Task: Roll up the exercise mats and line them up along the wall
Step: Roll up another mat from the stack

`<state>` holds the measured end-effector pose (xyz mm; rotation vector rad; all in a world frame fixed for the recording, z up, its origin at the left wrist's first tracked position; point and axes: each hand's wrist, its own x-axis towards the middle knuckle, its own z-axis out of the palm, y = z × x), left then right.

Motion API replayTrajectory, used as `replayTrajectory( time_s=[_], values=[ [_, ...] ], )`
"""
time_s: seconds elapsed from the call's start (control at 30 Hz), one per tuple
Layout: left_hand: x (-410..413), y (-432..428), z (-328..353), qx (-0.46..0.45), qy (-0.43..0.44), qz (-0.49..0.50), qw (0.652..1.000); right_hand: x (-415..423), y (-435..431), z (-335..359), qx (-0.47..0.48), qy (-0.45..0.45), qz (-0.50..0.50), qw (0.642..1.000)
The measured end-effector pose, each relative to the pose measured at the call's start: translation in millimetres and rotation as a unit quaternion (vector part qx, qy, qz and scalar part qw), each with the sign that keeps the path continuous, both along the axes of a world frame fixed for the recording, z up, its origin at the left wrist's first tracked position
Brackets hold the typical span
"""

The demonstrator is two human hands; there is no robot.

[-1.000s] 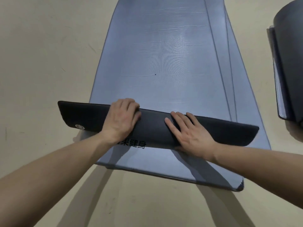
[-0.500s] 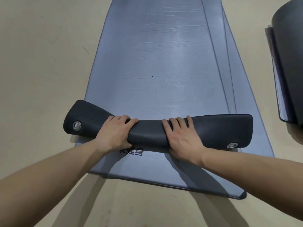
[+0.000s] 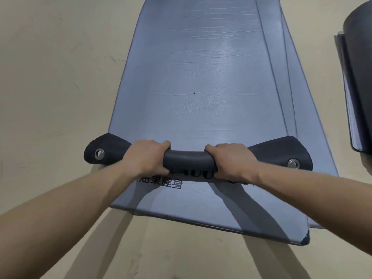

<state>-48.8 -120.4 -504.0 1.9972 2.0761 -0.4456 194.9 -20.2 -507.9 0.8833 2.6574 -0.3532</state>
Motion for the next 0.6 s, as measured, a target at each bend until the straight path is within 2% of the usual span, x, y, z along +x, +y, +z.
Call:
replayTrajectory(
  time_s=[0.17, 0.23, 0.3, 0.37, 0.5, 0.6],
  values=[
    [-12, 43, 20, -0.128, -0.081, 0.037, 0.988, -19, 41, 21, -0.154, -0.044, -0.035, 0.986],
    [-16, 51, 15, -0.151, -0.096, 0.043, 0.983, -22, 40, 21, -0.118, -0.041, -0.032, 0.992],
    [-17, 56, 13, -0.166, -0.11, 0.049, 0.979, -12, 31, 16, 0.003, -0.037, -0.027, 0.999],
    [-19, 60, 14, -0.181, -0.132, 0.062, 0.973, 8, 25, 9, 0.059, -0.038, -0.037, 0.997],
    [-18, 63, 15, -0.191, -0.138, 0.07, 0.969, 42, 40, 10, 0.02, -0.06, -0.072, 0.995],
    [-17, 58, 19, -0.177, -0.096, 0.06, 0.978, 36, 50, 14, -0.009, -0.083, -0.059, 0.995]
  ],
)
